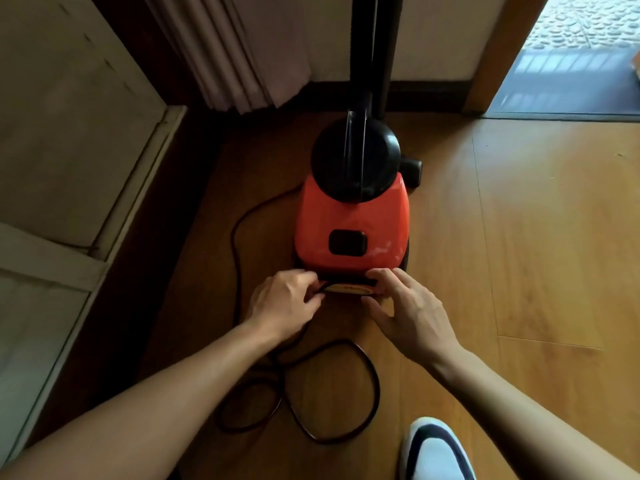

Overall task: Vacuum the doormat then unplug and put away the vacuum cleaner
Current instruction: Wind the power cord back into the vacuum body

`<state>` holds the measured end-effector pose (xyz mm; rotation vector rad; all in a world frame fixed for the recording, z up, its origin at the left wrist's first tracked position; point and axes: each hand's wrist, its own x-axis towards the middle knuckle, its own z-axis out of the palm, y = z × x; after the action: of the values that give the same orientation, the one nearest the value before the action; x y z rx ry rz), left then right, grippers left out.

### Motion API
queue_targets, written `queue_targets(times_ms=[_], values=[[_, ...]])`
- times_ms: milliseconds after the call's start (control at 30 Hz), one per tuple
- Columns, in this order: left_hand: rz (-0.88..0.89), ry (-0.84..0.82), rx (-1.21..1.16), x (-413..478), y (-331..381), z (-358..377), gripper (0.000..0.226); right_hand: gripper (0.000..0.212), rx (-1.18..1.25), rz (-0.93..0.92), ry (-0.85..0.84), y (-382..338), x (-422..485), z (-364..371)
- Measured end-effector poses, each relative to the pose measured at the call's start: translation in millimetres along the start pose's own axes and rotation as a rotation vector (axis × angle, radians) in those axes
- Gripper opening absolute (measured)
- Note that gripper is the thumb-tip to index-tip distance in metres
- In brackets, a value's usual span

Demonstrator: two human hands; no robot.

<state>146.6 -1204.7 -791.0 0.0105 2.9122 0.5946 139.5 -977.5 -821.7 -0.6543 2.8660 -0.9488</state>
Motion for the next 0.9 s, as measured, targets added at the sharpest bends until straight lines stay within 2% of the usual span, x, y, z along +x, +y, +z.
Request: queue_targets(times_ms=[167, 300, 367, 533, 633, 700, 767, 833, 900], values=[[0.016, 0.106, 0.003, -0.5, -14.9, -5.9, 0.01, 0.029, 0.023, -0.022, 0.015, -13.5, -0.9, 10.9], [-0.054, 0.121, -0.055, 4.2, -16.3, 1.5, 0.013, 0.037, 0.104, 0.116, -0.009, -22.1, -0.9, 28.3], [-0.094, 0.115, -0.074, 5.3, -14.8, 7.7, 0.016, 0.042, 0.24, 0.249, -0.043, -30.5, -1.2, 38.9], [-0.099, 0.094, -0.141, 5.9, -20.0, 13.1, 0.015, 0.031, 0.543, 0.535, -0.192, -50.8, 6.9, 68.1], [-0.079, 0.037, -0.243, 2.9, -19.2, 9.6, 0.022, 0.042, 0.922, 0.727, -0.291, -64.5, 12.9, 88.9], [-0.094, -0.04, -0.301, -1.0, -19.0, 8.7, 0.027, 0.037, 1.204, 0.862, -0.323, -74.9, 16.1, 99.3], [-0.146, -0.118, -0.392, -2.2, -23.5, 5.7, 0.031, 0.027, 1.412, 0.892, -0.359, -87.9, 19.3, 100.3], [-0.172, -0.182, -0.436, -1.9, -29.9, 0.6, 0.035, 0.026, 1.532, 0.906, -0.387, -95.6, 20.6, 100.6], [-0.096, -0.131, -0.347, -2.4, -34.1, -5.7, 0.033, 0.027, 1.582, 0.943, -0.385, -95.7, 20.3, 105.6]])
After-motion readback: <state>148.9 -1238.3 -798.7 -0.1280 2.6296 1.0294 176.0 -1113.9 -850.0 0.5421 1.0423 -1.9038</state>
